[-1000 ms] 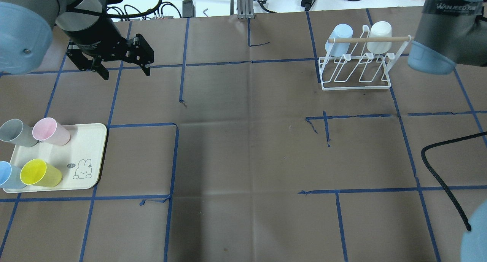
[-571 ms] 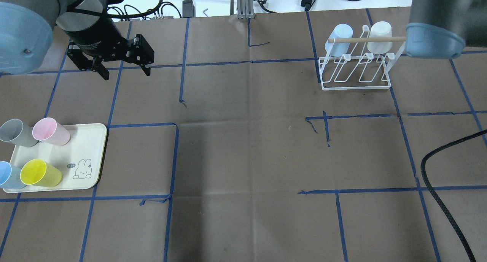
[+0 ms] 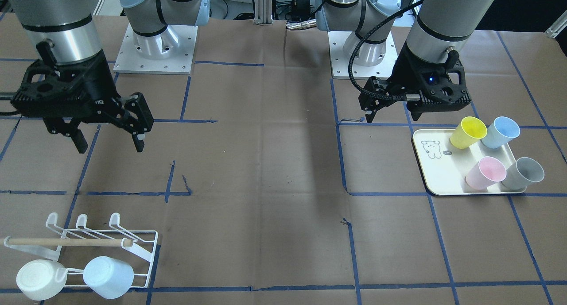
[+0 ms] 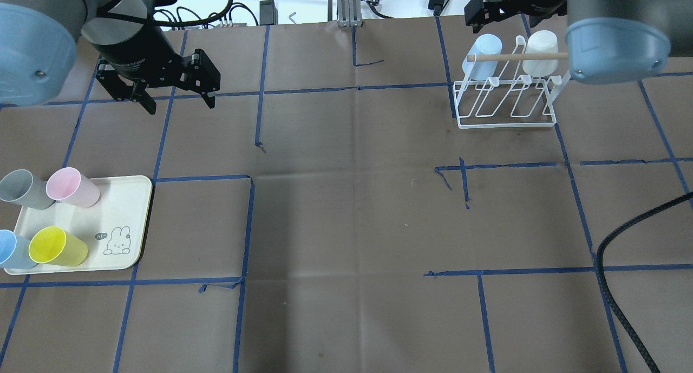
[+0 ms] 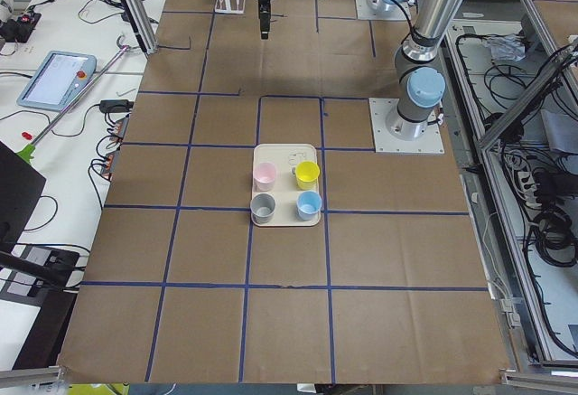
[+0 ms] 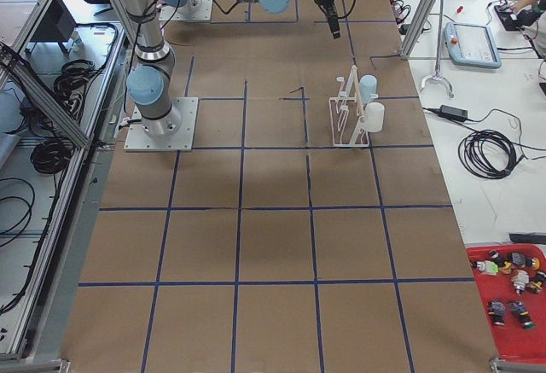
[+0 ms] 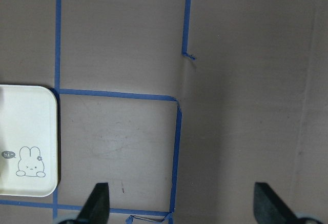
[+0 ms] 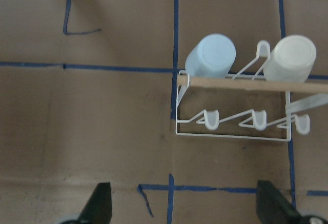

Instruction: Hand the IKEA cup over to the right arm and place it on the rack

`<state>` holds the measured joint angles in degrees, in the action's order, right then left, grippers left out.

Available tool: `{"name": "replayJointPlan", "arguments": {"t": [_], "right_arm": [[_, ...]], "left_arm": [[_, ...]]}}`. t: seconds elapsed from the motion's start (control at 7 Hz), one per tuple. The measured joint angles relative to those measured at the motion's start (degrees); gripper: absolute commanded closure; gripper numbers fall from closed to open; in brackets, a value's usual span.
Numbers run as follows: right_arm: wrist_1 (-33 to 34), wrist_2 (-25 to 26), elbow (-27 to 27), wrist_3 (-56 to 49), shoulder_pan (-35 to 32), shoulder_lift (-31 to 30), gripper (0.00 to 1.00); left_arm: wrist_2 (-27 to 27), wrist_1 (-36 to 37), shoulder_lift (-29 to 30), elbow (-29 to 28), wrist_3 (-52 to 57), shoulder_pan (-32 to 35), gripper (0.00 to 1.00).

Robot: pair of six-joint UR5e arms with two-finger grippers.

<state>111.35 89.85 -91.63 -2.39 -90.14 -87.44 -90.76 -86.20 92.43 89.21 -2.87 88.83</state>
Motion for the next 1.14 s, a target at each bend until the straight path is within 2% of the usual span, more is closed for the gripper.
{"name": "replayJointPlan", "arguments": {"t": [0.29,0.43,1.14], "right_arm": [[-10.37,0.16,-0.05,1.75,-0.38,-3.36,0.00],[-13.05,0.09,0.00,3.37,-0.43,-3.88,0.00],[-18.17,0.13,-0.12,5.08,-0.71,-3.80,0.00]], "left_arm": [[-0.03,0.06,0.05,-0.02,-0.05,0.03,0.00],[-0.03,0.05,0.12,-0.05,-0.11,0.03,0.00],[-0.03,-0.02,0.27,-0.09,-0.21,0.03,0.00]]}}
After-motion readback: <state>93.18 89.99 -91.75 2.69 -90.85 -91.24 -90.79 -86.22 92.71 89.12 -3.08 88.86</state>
